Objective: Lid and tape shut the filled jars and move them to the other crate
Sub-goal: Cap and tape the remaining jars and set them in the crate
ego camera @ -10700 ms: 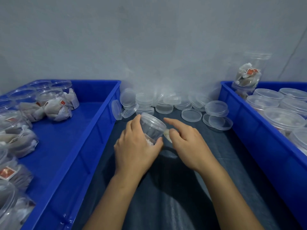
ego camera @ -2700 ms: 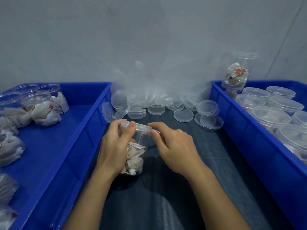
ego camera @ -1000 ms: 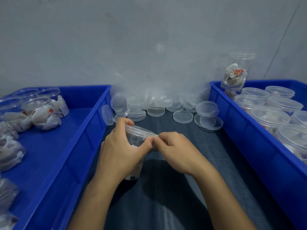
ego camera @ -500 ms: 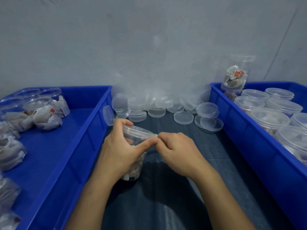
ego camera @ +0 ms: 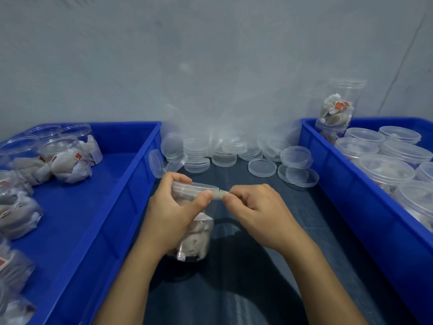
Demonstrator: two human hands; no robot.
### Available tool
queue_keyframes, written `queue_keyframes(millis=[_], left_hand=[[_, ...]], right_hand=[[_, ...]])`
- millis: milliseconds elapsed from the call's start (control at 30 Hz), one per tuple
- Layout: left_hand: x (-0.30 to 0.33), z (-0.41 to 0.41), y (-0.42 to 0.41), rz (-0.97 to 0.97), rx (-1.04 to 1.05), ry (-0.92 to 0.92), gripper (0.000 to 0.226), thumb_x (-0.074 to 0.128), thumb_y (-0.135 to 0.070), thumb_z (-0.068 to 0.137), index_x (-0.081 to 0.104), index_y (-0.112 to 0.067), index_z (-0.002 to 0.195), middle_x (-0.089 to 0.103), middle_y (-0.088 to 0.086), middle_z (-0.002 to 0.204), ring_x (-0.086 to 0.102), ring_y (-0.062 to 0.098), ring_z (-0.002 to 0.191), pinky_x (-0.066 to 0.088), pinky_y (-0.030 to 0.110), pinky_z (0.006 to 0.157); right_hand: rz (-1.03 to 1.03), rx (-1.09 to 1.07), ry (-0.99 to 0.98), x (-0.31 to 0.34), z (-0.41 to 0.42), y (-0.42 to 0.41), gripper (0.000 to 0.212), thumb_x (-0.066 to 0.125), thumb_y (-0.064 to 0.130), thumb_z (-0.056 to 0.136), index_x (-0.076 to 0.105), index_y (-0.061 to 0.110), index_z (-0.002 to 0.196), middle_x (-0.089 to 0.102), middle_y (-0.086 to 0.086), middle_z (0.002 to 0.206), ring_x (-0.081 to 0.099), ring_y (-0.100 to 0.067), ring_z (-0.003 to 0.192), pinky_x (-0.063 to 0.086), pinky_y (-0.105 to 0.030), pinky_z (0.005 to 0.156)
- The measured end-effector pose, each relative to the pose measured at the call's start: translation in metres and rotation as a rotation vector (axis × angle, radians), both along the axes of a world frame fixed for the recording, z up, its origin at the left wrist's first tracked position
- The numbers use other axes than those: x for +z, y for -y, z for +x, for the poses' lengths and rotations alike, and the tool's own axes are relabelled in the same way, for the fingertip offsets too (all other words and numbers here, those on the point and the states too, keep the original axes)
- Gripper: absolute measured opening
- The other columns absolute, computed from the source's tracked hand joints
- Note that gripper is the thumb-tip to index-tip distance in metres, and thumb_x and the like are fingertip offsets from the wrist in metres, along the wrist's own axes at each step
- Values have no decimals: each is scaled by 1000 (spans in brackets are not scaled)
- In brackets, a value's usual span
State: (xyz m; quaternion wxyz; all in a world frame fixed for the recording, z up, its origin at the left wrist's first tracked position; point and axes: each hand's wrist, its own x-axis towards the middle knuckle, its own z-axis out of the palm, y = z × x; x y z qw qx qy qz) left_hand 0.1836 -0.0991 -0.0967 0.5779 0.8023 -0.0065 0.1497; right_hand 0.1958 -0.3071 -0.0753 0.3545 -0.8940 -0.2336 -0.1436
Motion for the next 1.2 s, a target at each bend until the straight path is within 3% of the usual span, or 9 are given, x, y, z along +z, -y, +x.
queue_keyframes(millis=[133, 300, 367, 533, 633, 800, 967, 1067, 1200], left_hand=[[3, 0, 4, -322, -157, -68, 69, 82, -61, 64, 65, -13, 111, 78, 16, 107, 77, 39, 94, 64, 49, 80], [9, -3, -10, -1031, -550, -260, 87, 87, -66, 58, 78, -2, 116, 73, 23, 111, 74, 36, 89, 63, 46, 77], [7, -2, -2, -962, -572, -270, 88, 87, -68, 58, 77, 0, 113, 74, 22, 106, 74, 35, 87, 63, 46, 76], [-9, 5, 29, -673, -236, -118, 81, 81, -57, 69, 57, -1, 123, 70, 17, 101, 68, 34, 89, 59, 41, 73], [-18, 6, 32, -497, -168, 3, 67, 78, -60, 73, 57, -12, 116, 72, -4, 90, 69, 15, 82, 57, 27, 69], [-19, 8, 30, -524, -212, 25, 50, 73, -56, 82, 58, -19, 112, 74, -8, 91, 73, 13, 83, 57, 24, 69], [-16, 5, 31, -474, -201, 22, 46, 65, -49, 90, 54, -16, 120, 74, -14, 92, 74, 11, 86, 57, 24, 72], [-17, 5, 32, -428, -198, 19, 47, 61, -53, 91, 54, -20, 122, 72, -16, 98, 72, 13, 95, 57, 28, 82], [-17, 5, 33, -412, -218, 17, 55, 64, -61, 89, 51, -22, 125, 77, -8, 105, 76, 18, 99, 58, 28, 79]], right_hand=[[184, 67, -78, 4, -1, 0, 42, 52, 39, 90, 39, 11, 61, 29, 5, 54, 27, -8, 53, 25, -33, 53], [1068, 239, -172, 9, 7, 29, 31, 54, 30, 78, 37, 27, 52, 26, 8, 49, 19, -14, 47, 15, -35, 52], [955, 105, -116, -1, 15, 37, 34, 54, 33, 79, 36, 20, 53, 29, 1, 52, 23, -16, 50, 20, -33, 50], [-60, -104, -82, -48, 30, 14, 51, 52, 50, 95, 43, 11, 64, 48, 1, 62, 47, -18, 62, 40, -42, 59], [-137, -36, -98, -60, 36, 12, 49, 54, 46, 95, 45, 11, 61, 50, 4, 70, 47, -15, 74, 47, -45, 68], [-333, -99, -84, -61, 38, 17, 38, 54, 49, 91, 65, 19, 71, 63, 9, 89, 45, -13, 85, 48, -37, 78], [9, -169, -67, -43, 28, 10, 43, 43, 50, 102, 69, 26, 78, 60, 9, 85, 54, -15, 93, 44, -35, 83], [557, 15, -203, -32, 18, -4, 45, 45, 64, 98, 71, 39, 126, 69, 15, 121, 63, -9, 120, 47, -33, 102], [677, 201, -353, -33, 8, -28, 67, 54, 81, 87, 51, 48, 145, 67, 26, 126, 65, -4, 121, 52, -22, 96]])
